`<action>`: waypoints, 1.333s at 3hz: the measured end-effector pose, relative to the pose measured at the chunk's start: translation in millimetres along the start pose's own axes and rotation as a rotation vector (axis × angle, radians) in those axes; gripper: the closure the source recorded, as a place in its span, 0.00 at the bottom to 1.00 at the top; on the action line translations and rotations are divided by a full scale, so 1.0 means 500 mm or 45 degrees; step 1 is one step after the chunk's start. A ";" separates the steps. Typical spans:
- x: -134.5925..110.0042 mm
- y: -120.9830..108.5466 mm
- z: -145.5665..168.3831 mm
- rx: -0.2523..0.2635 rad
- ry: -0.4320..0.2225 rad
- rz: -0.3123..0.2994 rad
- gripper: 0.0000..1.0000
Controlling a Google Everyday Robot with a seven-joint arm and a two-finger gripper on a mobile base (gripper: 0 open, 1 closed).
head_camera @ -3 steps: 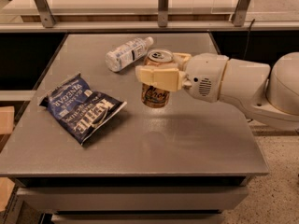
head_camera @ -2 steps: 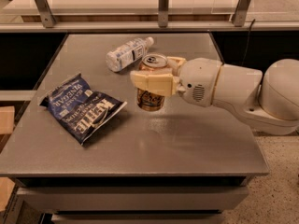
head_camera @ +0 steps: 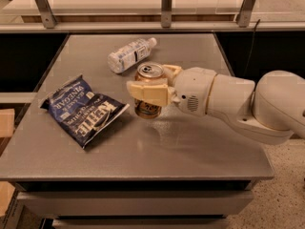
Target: Move orange can near blue chip bag
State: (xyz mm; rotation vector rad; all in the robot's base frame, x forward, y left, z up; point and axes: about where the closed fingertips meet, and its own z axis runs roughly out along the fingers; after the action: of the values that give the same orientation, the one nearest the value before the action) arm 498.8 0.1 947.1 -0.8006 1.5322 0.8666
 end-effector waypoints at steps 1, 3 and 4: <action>0.012 0.004 0.000 0.013 0.016 -0.027 1.00; 0.058 0.016 0.019 0.040 0.037 -0.101 1.00; 0.074 0.020 0.030 0.029 0.035 -0.104 1.00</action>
Offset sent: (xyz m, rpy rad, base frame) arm -0.0065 -0.0037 -0.0212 -0.0765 -0.0435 -0.0400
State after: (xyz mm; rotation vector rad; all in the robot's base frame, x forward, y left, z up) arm 493.0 17.0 909.8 -0.8557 1.5203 0.7793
